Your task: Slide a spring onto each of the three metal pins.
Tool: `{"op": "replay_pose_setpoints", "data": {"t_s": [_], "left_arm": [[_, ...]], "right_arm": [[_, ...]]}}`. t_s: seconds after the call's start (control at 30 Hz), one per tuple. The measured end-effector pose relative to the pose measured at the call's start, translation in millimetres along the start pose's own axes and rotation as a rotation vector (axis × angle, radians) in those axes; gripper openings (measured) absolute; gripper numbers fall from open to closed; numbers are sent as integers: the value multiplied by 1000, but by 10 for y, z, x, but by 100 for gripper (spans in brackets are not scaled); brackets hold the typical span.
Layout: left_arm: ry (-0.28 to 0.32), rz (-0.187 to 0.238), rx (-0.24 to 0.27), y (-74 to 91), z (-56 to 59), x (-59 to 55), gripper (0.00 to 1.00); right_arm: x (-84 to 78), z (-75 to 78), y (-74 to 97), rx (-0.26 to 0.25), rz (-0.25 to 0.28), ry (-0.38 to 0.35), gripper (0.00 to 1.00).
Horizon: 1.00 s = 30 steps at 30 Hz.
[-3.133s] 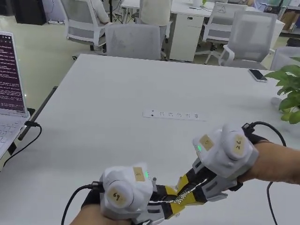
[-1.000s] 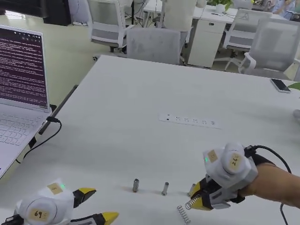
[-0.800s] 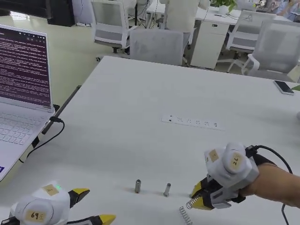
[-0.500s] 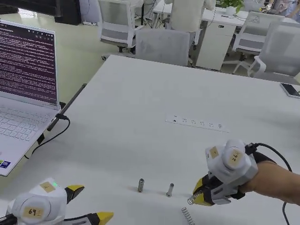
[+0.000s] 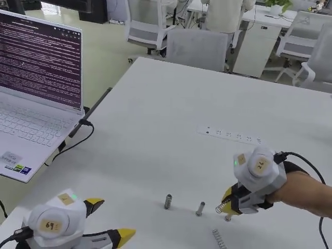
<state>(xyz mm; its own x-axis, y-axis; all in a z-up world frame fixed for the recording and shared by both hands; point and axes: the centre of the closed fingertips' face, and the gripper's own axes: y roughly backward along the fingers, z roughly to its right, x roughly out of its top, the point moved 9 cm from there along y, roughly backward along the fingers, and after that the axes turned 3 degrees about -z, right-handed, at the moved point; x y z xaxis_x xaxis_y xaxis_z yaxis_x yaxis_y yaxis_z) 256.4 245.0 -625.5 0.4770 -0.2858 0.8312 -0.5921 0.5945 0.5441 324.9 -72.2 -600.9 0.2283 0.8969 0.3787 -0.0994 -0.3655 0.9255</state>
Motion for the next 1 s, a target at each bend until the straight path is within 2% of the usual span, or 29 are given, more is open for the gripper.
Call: {"op": "replay_pose_setpoints", "data": {"t_s": [0.33, 0.57, 1.0], "left_arm": [[5, 8, -13, -47, 50, 51, 57], [18, 14, -6, -31, 46, 63, 57], [46, 11, 7, 7, 27, 26, 57]], "right_arm": [[44, 120, -160, 0, -14, 19, 8], [87, 192, -256, -2, -29, 37, 8], [144, 302, -389, 11, -47, 55, 8]]}}
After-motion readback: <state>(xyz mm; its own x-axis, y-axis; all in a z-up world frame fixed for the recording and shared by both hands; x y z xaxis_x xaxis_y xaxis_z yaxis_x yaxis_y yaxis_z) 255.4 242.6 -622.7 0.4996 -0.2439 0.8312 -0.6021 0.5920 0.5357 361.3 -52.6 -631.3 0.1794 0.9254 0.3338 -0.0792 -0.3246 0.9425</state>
